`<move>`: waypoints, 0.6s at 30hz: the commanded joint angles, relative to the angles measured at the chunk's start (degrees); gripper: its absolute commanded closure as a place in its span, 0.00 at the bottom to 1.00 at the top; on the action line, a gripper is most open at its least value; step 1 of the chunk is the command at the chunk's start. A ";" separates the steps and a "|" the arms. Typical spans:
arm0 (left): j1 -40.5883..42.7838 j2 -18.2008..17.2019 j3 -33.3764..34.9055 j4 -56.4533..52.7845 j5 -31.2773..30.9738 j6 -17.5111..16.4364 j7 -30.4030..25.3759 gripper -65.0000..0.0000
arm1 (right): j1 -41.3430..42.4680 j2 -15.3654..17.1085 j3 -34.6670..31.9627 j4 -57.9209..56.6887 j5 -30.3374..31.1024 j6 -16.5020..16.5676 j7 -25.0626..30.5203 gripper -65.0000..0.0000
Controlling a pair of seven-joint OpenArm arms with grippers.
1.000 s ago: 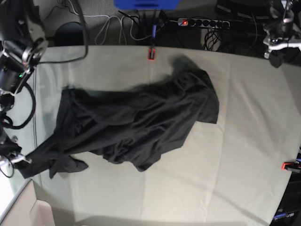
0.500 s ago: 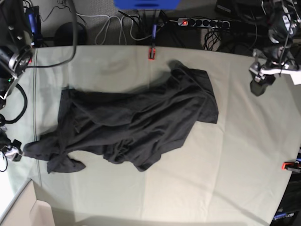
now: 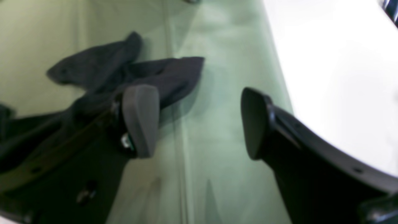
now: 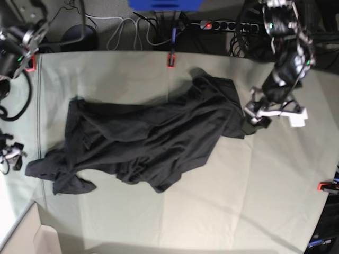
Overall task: Layout the t-shirt on the table in an organized manner, then fold the t-shirt properly
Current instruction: 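Grasp the t-shirt edge with the left gripper and pull it outward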
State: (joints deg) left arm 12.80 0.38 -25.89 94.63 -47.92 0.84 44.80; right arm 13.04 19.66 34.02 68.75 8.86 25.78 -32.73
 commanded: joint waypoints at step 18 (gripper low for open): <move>-5.72 0.36 8.44 -14.06 15.17 -0.71 -11.87 0.34 | -6.49 -1.86 0.31 5.67 0.32 0.29 1.21 0.35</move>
State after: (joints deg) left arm 7.35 0.91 -17.39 79.61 -32.25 0.49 33.65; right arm 5.67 16.51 34.09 73.41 8.47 25.91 -32.93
